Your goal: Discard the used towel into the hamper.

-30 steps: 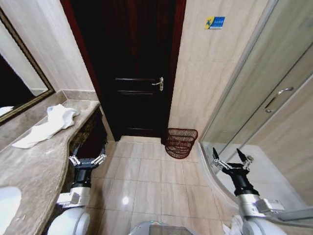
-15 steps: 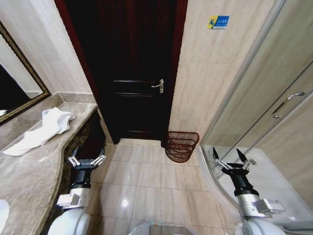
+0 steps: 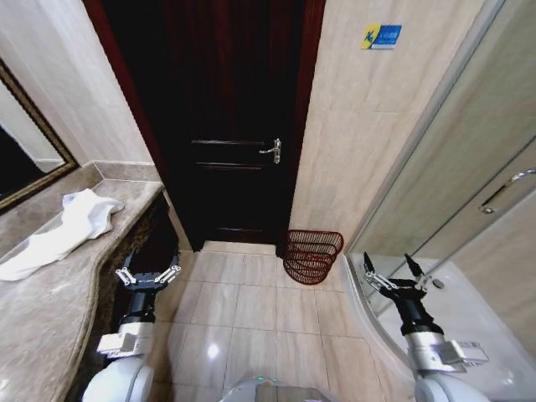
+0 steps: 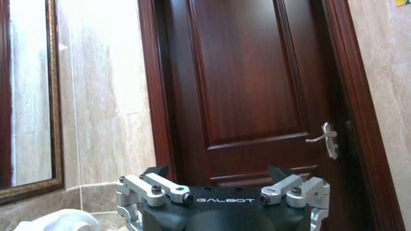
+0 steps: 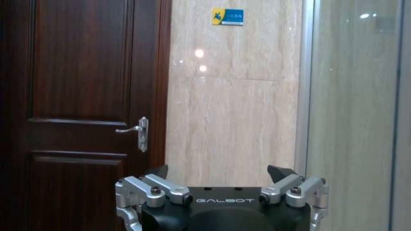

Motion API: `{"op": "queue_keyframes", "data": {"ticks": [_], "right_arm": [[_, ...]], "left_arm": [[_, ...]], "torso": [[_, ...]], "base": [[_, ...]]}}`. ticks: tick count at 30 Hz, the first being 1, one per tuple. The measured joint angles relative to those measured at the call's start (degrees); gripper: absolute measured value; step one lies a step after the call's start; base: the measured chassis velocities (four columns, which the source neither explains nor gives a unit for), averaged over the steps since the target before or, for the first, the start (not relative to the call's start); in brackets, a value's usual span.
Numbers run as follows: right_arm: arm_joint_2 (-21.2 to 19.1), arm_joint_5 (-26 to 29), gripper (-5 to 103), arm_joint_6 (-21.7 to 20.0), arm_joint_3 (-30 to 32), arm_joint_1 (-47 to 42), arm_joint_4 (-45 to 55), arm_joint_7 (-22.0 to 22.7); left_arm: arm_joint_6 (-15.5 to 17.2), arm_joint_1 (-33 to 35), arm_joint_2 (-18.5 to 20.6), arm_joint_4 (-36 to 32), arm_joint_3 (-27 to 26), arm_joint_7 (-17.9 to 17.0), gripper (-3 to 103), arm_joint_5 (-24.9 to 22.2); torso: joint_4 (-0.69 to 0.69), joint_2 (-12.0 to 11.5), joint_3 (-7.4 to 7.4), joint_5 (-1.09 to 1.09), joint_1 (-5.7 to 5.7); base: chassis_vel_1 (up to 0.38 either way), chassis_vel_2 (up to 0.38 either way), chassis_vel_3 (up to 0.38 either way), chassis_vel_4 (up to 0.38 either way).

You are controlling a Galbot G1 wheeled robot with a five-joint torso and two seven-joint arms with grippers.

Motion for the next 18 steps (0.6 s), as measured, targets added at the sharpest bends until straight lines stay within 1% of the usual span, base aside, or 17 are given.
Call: {"op": "queue_keyframes", "data": {"ticks": [9, 18], "right_arm": [[0.09, 0.0, 100, 0.28, -0.09, -0.04, -0.23, -0.05], [0.11, -0.02, 100, 0.31, -0.14, 0.12, -0.34, -0.18]], "left_arm": [[1.06, 0.57, -0.4, -0.08, 0.27, -0.22, 100, -0.48], [1.19, 0.61, -0.43, 0.22, 0.1, -0.24, 100, -0.47]], "torso": [[0.0, 0.0, 0.0, 0.0, 0.0], [0.0, 0.0, 0.0, 0.0, 0.0]], "base": [[-0.075, 0.086, 0.074, -0.073], [-0.065, 0.103, 0.1, -0.062]]}}
